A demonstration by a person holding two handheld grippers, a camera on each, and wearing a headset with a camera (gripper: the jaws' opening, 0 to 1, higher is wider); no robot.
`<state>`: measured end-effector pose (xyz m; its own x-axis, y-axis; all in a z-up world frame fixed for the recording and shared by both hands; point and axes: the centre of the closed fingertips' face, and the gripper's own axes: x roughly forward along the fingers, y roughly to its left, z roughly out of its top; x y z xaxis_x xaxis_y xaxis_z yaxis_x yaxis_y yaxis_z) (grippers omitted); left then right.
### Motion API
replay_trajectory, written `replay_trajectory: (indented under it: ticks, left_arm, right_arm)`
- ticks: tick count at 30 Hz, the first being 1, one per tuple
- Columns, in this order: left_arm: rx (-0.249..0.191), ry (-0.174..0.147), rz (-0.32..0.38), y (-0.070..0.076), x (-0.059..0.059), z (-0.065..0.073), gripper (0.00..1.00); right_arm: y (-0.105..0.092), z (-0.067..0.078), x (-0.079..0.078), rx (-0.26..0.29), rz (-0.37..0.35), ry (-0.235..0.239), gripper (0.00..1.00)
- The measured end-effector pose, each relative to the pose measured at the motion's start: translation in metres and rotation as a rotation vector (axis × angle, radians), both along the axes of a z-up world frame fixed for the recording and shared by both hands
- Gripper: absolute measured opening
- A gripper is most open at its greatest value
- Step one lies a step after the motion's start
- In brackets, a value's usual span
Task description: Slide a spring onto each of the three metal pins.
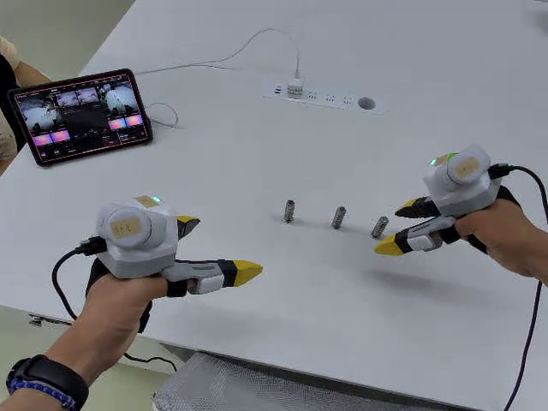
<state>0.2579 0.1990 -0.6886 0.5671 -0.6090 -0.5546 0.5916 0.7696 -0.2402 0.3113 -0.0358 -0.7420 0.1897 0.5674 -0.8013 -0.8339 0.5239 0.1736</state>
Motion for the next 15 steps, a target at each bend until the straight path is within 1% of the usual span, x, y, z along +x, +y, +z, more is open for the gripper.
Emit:
replay_trajectory:
  ticks: [3, 7, 12, 15]
  left_arm:
    - [0.002, -0.003, -0.001, 0.002, 0.001, 0.001, 0.87]
    - [-0.003, -0.008, -0.007, 0.003, 0.004, 0.004, 0.88]
    - [0.0, -0.011, -0.016, 0.003, 0.007, 0.005, 0.89]
    - [-0.004, -0.002, -0.023, 0.002, 0.008, 0.004, 0.9]
  right_arm:
    - [-0.001, 0.002, -0.002, 0.022, -0.031, -0.003, 0.63]
    - [-0.001, 0.006, -0.006, 0.064, -0.078, -0.002, 0.68]
    - [-0.003, 0.01, -0.011, 0.093, -0.116, -0.011, 0.7]
    - [-0.004, 0.012, -0.012, 0.113, -0.146, -0.01, 0.7]
